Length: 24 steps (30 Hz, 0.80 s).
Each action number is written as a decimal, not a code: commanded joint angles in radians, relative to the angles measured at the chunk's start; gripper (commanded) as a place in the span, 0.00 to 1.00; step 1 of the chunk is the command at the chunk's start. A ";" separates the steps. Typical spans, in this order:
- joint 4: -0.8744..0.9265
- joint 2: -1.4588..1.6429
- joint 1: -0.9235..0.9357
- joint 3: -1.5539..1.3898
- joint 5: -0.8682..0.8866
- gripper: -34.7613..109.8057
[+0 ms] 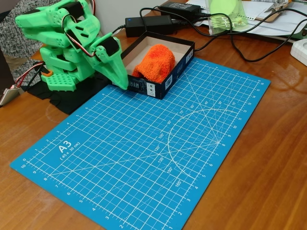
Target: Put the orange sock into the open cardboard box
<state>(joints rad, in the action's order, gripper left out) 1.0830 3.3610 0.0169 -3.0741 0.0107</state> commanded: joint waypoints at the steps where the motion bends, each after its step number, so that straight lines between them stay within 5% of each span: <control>1: 0.008 0.015 0.011 -0.008 0.020 0.24; 24: 0.008 0.018 0.018 -0.009 0.025 0.24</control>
<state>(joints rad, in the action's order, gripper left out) 1.0830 3.3610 0.0123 -3.0741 0.0123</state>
